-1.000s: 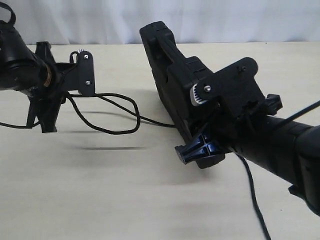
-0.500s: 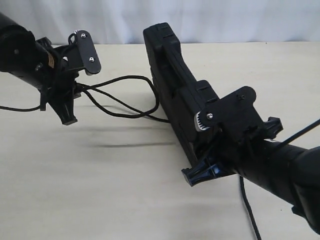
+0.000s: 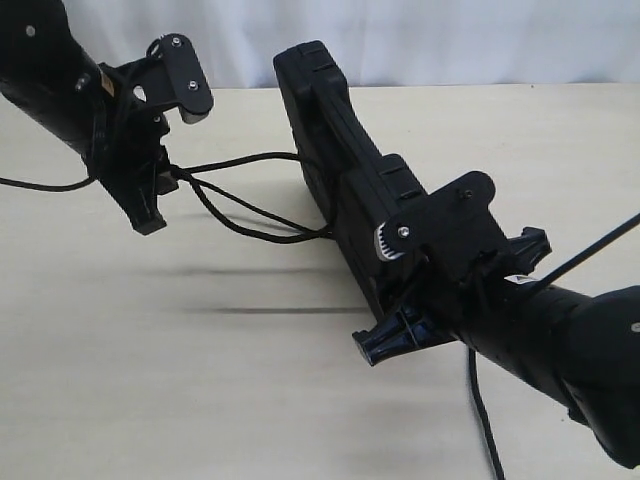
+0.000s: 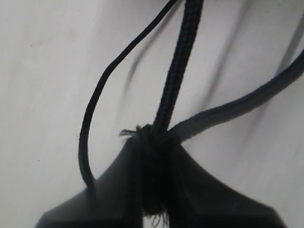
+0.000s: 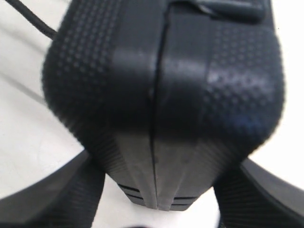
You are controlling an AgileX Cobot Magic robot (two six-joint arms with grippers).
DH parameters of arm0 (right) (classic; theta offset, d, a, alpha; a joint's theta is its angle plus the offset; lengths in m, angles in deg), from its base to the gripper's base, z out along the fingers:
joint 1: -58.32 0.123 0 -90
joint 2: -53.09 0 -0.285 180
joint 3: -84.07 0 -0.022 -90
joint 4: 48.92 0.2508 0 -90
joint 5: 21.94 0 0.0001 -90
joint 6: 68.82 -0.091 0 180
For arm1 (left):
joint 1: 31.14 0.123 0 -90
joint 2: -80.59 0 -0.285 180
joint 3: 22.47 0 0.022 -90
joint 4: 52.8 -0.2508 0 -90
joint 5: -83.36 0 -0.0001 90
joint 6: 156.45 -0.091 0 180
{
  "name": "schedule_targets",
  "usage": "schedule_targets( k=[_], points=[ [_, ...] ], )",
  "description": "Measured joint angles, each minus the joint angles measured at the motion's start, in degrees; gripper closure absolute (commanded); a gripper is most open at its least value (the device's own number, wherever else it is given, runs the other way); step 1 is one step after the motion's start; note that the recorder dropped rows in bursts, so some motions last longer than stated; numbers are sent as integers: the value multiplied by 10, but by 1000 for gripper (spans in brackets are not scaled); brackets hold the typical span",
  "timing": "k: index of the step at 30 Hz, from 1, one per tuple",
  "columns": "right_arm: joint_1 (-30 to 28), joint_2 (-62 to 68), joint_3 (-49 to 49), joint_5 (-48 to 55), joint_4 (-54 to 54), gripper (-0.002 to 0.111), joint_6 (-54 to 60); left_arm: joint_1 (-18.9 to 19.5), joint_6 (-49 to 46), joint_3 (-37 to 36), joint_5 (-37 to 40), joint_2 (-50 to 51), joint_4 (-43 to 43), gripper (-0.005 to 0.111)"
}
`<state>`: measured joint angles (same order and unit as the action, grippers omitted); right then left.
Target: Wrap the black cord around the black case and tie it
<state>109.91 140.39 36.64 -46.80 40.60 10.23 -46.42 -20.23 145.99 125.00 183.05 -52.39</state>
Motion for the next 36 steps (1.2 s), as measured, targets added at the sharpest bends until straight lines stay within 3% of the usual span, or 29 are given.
schedule_targets(
  k=[8, 11, 17, 27, 36],
  points=[
    [0, 0, 0, -2, 0, 104, -1, 0, -7, 30, 58, -44, 49, 107],
    [0, 0, 0, -2, 0, 104, -1, 0, 33, 30, 59, -44, 47, 107],
    [0, 1, 0, -2, 0, 104, -3, 40, 124, 32, 70, -34, 33, 107],
    [0, 1, 0, -2, 0, 104, -4, 40, 148, 32, 143, -31, 137, 107],
    [0, 1, 0, -2, 0, 104, -4, 46, 229, 32, 160, -30, 147, 107]
  ],
)
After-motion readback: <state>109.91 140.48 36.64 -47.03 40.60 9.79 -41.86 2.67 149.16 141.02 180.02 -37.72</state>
